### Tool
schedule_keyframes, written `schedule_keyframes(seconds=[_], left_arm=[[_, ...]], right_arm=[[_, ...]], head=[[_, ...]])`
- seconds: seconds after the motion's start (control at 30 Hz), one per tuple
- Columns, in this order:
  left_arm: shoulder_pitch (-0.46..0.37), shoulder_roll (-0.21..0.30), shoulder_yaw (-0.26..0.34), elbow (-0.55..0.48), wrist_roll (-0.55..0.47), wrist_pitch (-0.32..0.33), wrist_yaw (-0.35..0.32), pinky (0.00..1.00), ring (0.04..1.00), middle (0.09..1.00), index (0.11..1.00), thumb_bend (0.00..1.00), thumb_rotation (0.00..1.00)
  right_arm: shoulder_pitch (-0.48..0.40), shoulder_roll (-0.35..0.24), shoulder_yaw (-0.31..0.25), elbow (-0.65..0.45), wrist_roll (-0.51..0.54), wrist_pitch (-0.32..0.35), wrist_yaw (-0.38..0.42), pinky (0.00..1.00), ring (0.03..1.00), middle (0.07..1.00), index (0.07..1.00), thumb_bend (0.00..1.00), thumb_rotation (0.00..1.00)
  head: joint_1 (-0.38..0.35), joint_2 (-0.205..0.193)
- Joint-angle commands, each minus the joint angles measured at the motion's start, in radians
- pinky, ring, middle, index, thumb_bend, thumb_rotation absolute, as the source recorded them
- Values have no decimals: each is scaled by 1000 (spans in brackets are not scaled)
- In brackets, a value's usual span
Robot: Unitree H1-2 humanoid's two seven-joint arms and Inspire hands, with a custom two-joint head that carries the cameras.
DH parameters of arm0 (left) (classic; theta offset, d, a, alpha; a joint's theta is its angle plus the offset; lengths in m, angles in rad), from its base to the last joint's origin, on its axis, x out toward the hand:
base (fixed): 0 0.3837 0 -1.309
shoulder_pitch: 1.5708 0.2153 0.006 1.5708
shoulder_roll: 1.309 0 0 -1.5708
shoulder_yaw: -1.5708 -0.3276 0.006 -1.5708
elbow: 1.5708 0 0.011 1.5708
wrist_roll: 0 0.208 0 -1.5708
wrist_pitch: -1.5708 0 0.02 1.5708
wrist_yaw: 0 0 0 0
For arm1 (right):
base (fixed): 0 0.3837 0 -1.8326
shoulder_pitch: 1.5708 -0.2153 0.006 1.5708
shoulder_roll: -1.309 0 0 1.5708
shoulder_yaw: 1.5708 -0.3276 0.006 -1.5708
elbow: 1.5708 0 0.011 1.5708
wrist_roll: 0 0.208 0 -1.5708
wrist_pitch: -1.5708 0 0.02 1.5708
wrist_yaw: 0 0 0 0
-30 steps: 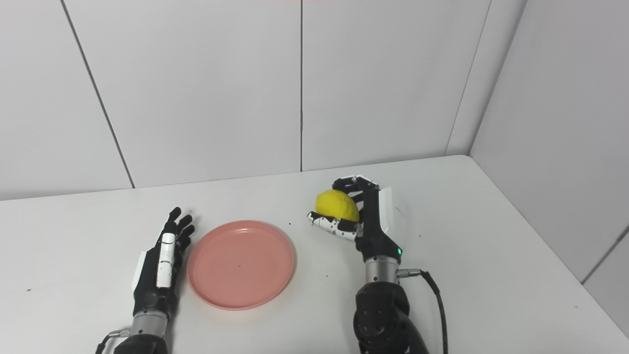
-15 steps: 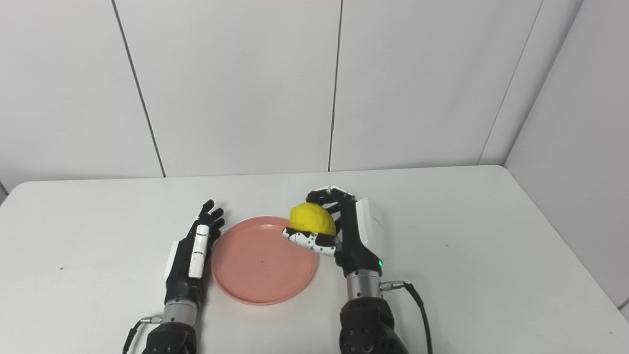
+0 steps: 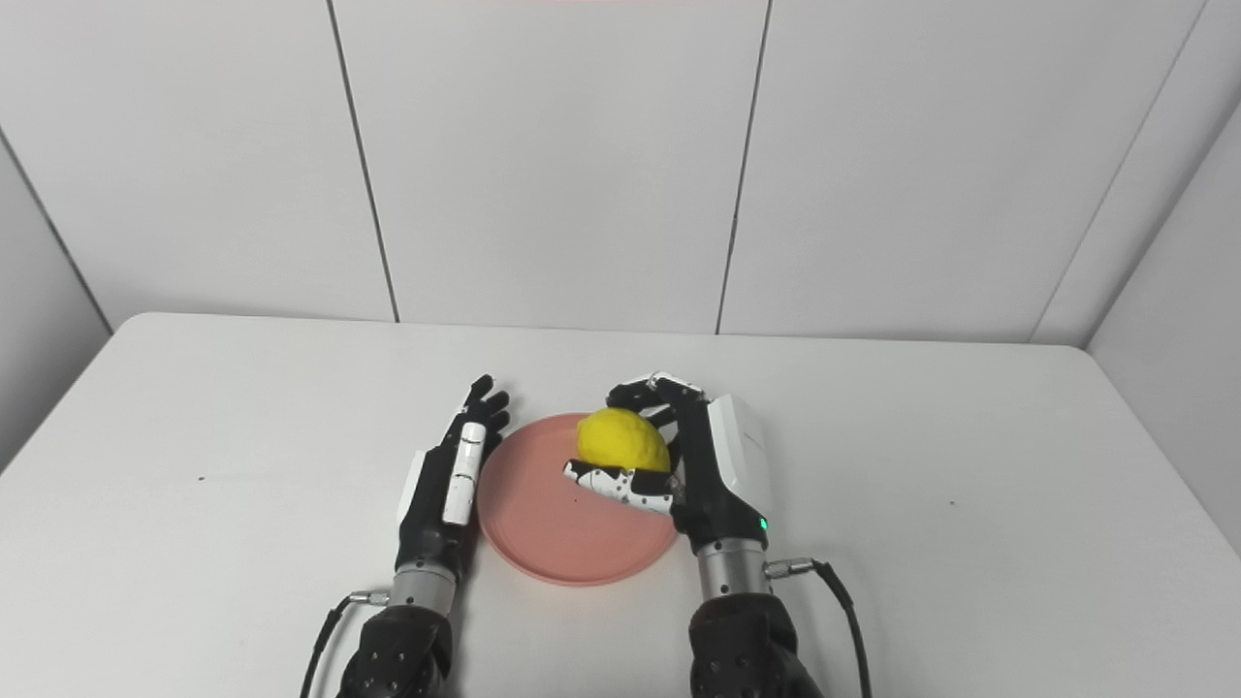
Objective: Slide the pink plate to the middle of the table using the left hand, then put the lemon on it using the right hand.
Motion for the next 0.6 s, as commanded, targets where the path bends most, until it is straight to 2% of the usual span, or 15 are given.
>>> schedule_keyframes(seconds=[0.0,0.13,0.17,0.27,0.3,0.33,0.4,0.57], left_arm=[[2,-19,-16,12,-4,-19,-16,954,930,934,933,623,1000],[2,-15,-19,10,-6,-15,-15,959,939,940,937,637,1000],[2,-15,-18,11,-7,-15,-14,961,938,939,936,638,1000],[2,-14,-18,9,-7,-12,-13,961,937,941,936,636,1000],[3,-13,-19,8,-5,-12,-12,955,935,938,933,629,1000],[3,-12,-20,8,-4,-13,-10,954,935,938,933,628,1000],[3,-11,-19,9,-2,-14,-5,950,937,938,932,621,1000],[2,-11,-16,12,-1,-19,0,938,936,933,930,615,1000]], right_arm=[[-45,8,12,0,-25,-67,-10,164,339,447,522,503,0],[-61,5,28,51,-54,-86,-19,182,334,455,530,502,0],[-65,4,31,64,-61,-90,-21,170,399,424,516,507,0],[-80,-2,42,102,-78,-96,-13,165,439,402,503,510,0],[-84,-3,45,109,-80,-96,-8,182,363,440,520,505,0],[-89,-5,51,122,-87,-95,-6,183,357,442,521,504,0],[-98,-8,61,146,-98,-102,-9,191,426,417,506,510,0],[-118,-15,84,209,-117,-117,-16,217,444,457,496,515,0]], head=[[1,-1],[1,2],[1,2],[0,2],[0,2],[-1,2],[-2,1],[-8,0]])
